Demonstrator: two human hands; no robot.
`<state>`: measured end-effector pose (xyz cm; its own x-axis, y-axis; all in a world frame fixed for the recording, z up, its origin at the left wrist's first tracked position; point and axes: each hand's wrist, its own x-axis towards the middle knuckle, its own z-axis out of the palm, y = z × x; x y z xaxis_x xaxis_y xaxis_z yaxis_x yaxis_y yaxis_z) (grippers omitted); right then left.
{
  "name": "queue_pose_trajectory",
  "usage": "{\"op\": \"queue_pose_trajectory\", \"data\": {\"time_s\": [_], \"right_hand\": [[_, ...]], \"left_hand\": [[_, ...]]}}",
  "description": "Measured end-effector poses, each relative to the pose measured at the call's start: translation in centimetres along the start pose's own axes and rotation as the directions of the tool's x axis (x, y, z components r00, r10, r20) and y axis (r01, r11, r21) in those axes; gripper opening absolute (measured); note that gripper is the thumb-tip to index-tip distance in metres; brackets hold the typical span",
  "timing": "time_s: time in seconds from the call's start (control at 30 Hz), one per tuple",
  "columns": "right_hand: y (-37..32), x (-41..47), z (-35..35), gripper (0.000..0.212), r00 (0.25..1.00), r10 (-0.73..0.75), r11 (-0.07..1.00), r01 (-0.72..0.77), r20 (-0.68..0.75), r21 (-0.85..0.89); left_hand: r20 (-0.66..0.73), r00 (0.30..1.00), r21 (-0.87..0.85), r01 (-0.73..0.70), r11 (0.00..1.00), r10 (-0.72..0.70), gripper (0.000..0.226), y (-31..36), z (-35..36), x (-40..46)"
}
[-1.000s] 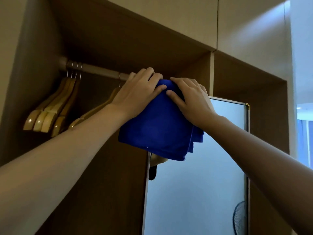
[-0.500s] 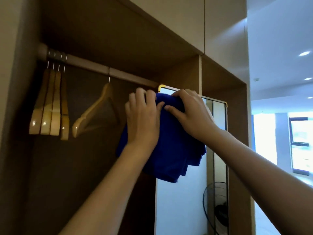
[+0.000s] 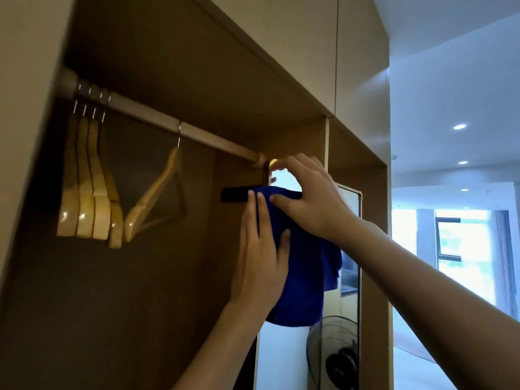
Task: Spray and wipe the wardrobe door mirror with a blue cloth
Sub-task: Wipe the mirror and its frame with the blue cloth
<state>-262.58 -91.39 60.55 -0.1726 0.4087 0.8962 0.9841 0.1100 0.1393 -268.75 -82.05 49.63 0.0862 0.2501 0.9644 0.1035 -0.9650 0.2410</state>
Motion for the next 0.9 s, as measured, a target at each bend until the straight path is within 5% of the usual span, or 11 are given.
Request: {"op": "queue_pose_trajectory", "data": {"time_s": [0.1,0.3,0.73,0.9], "right_hand": [[-0.6,1.8,0.5,0.038,0.999,-0.048,0.998,0.047,-0.021,-0.038],[0.0,3.5,1.2,0.037,0.961,-0.157,0.904,0.233,0.227,-0.359],[0.0,1.6,2.5,0.059,0.958,-0.220,0.789,0.287,0.186,-0.543],[-0.5,0.8,3.2,0.052,0.969,-0.207,0.779,0.247,0.136,-0.577]], "left_hand": [[-0.027,0.999,0.089,-0.030,0.996,0.033,0.064,-0.1,0.4,-0.4],[-0.050,0.997,0.150,-0.053,0.987,0.061,0.060,-0.7,1.0,-2.2],[0.005,0.997,0.261,-0.076,0.962,0.077,0.061,-2.3,1.8,-8.7],[0.094,0.990,0.156,-0.123,0.980,0.109,0.112,-2.6,0.9,-9.1]]}}
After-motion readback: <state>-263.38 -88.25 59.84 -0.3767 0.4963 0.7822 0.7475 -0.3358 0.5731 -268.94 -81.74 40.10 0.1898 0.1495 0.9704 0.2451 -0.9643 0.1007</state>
